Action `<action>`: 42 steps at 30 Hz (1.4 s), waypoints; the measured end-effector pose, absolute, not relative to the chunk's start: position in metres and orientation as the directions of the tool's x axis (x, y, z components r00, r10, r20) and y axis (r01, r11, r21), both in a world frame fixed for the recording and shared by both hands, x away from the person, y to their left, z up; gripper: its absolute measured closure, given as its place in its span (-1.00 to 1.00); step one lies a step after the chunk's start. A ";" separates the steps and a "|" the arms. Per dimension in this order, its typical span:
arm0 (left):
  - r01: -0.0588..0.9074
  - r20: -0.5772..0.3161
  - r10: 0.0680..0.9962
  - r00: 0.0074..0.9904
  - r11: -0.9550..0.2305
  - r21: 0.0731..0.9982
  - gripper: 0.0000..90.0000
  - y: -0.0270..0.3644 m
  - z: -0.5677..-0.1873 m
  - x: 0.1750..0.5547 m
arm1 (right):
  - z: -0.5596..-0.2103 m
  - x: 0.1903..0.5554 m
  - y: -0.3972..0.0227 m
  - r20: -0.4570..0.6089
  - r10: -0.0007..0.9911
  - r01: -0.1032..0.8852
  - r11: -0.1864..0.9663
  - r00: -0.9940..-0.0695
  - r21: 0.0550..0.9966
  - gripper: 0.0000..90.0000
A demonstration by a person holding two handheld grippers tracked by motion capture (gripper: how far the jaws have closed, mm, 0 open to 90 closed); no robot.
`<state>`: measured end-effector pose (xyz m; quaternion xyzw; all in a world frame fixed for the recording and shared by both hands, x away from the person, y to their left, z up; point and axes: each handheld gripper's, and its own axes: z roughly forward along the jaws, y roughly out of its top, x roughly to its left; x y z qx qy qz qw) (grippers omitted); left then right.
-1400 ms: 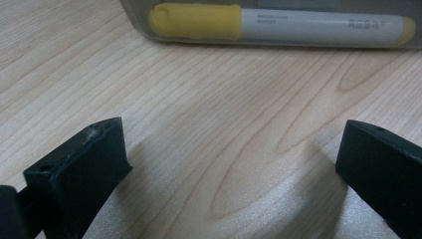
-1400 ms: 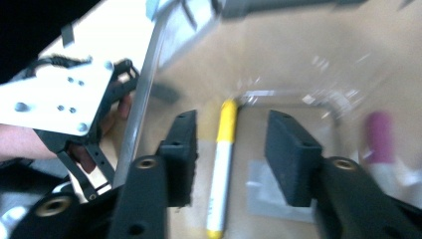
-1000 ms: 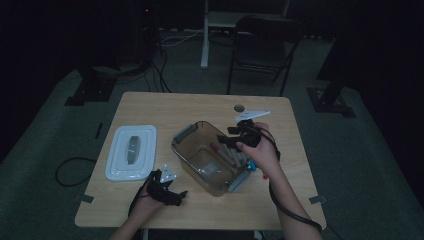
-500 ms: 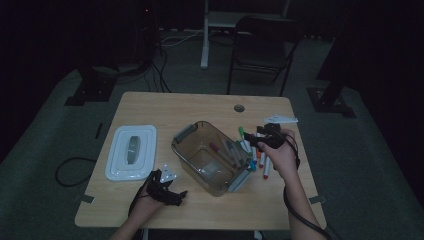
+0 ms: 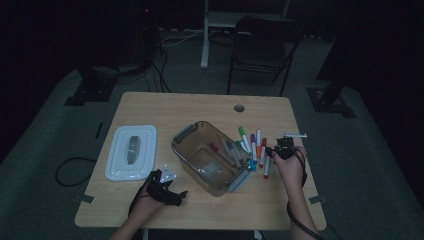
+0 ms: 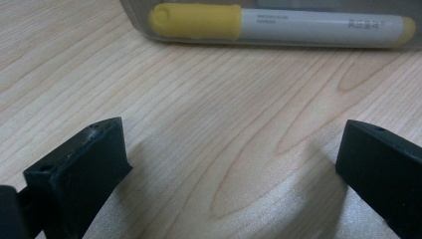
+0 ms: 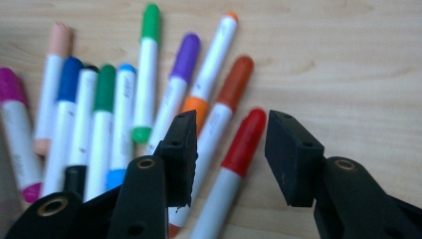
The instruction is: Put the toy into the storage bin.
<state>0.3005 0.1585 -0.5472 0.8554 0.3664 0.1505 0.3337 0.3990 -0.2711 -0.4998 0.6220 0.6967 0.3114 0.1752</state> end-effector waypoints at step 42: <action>0.526 0.014 0.728 0.685 -0.508 0.683 -0.99 0.158 -0.547 0.301 | -0.407 0.367 -0.257 0.220 0.909 0.679 0.088 -0.355 0.729 0.71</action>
